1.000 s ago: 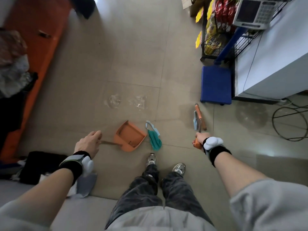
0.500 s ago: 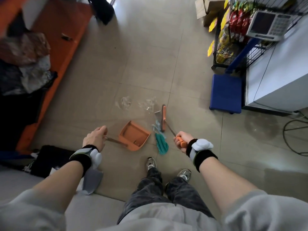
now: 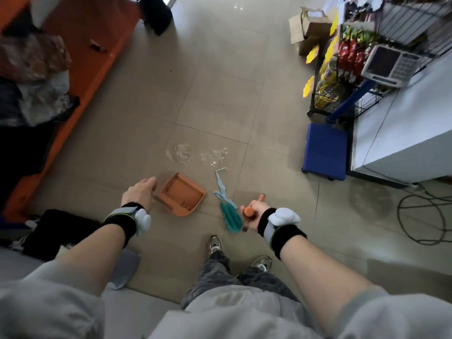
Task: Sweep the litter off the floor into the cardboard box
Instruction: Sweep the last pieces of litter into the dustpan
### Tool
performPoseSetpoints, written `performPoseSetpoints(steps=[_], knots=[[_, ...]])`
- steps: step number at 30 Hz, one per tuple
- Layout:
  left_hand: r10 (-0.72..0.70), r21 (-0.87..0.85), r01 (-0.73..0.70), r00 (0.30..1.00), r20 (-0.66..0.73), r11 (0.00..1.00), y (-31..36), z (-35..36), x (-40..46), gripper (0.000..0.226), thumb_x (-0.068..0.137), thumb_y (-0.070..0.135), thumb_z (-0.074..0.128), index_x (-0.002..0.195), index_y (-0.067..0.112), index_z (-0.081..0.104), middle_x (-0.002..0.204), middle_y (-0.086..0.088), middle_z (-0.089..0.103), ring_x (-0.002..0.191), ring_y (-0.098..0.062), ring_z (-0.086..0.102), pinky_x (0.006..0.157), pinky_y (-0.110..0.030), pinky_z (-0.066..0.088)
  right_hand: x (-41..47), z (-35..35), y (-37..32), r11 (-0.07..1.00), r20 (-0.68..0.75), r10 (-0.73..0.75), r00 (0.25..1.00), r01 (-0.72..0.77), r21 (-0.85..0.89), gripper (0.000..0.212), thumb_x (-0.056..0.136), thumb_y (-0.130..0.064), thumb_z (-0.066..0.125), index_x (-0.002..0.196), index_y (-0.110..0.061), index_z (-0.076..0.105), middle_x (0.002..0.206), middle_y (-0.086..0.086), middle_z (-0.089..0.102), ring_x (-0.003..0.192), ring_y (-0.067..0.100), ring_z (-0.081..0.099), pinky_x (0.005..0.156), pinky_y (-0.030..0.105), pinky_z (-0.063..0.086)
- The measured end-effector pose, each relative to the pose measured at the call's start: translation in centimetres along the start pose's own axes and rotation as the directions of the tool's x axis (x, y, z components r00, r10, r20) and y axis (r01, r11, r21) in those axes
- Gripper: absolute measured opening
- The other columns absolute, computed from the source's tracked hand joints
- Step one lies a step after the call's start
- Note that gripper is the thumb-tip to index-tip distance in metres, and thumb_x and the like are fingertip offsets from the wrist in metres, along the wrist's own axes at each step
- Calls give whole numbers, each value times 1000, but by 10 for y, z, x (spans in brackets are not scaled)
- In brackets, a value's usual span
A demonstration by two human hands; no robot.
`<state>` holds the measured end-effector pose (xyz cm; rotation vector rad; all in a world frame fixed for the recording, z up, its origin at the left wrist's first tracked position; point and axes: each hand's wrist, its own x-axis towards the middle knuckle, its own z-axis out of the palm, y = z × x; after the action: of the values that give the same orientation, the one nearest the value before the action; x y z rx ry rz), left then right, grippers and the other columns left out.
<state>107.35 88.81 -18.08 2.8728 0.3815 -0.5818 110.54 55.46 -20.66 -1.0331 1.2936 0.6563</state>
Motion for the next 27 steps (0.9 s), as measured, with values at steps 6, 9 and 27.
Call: performPoseSetpoints(steps=[6, 9, 27], knots=[[-64, -70, 65, 998, 27, 995, -3, 12, -5, 21, 83, 13, 55, 96, 24, 44, 105, -2, 56, 88, -37, 58, 69, -40, 43, 1, 64, 26, 996, 74, 47, 996, -53, 75, 64, 92, 5, 28, 138, -38, 40, 95, 9, 50, 57, 19, 52, 34, 19, 46], [-100, -107, 102, 995, 26, 989, -9, 15, -6, 19, 84, 13, 53, 97, 23, 44, 106, -2, 55, 89, -37, 58, 71, -39, 43, -13, 93, 19, 996, 140, 38, 989, -48, 70, 49, 93, 6, 26, 124, -28, 44, 84, 12, 46, 59, 18, 48, 32, 18, 45], [-255, -192, 251, 967, 0, 949, -36, 1, 8, 25, 83, 19, 59, 86, 29, 36, 100, 3, 56, 83, -32, 57, 68, -39, 45, -21, 119, -102, 677, 334, -106, 937, 314, -666, 16, 92, -2, 42, 77, -2, 44, 64, 13, 45, 35, 19, 47, 34, 18, 40]])
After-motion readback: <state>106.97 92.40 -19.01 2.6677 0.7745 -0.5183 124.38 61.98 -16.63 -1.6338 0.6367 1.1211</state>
